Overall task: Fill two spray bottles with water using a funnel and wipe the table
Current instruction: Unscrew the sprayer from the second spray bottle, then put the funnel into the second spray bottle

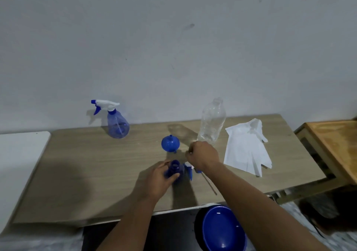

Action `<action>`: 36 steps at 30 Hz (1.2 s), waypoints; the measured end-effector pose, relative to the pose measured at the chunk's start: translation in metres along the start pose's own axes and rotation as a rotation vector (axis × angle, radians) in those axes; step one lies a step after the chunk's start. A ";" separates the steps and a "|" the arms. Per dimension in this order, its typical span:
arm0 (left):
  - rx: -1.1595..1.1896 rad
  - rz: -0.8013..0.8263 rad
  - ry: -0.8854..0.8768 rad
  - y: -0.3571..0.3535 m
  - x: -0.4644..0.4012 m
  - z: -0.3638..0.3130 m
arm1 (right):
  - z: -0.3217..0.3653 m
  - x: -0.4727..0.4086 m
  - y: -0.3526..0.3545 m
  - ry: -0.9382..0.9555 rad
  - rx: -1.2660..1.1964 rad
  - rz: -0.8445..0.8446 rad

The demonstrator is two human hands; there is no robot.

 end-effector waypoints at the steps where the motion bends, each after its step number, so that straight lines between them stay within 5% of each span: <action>1: 0.003 -0.004 -0.004 -0.001 -0.002 0.003 | 0.013 -0.010 0.005 0.024 -0.029 0.002; 9: 0.039 0.092 0.092 -0.016 -0.013 0.025 | 0.088 -0.109 -0.021 0.149 0.186 0.200; 22: -0.065 0.120 0.049 -0.011 -0.013 0.012 | 0.088 -0.127 -0.056 0.198 0.379 0.299; 30: -0.129 0.095 0.115 0.001 -0.003 -0.009 | 0.086 -0.098 0.028 0.185 -0.168 0.114; 36: -0.240 0.086 0.126 0.013 0.014 -0.030 | 0.074 -0.042 0.058 0.146 -0.813 0.049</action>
Point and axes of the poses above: each hand's wrist, its own x-axis away from the middle knuckle, its own y-axis out of the back of the hand, z = x × y, the point moved 7 cm from there along -x, towards the middle knuckle, and after that the axes turned 2 degrees about -y, right-handed, at the moved point
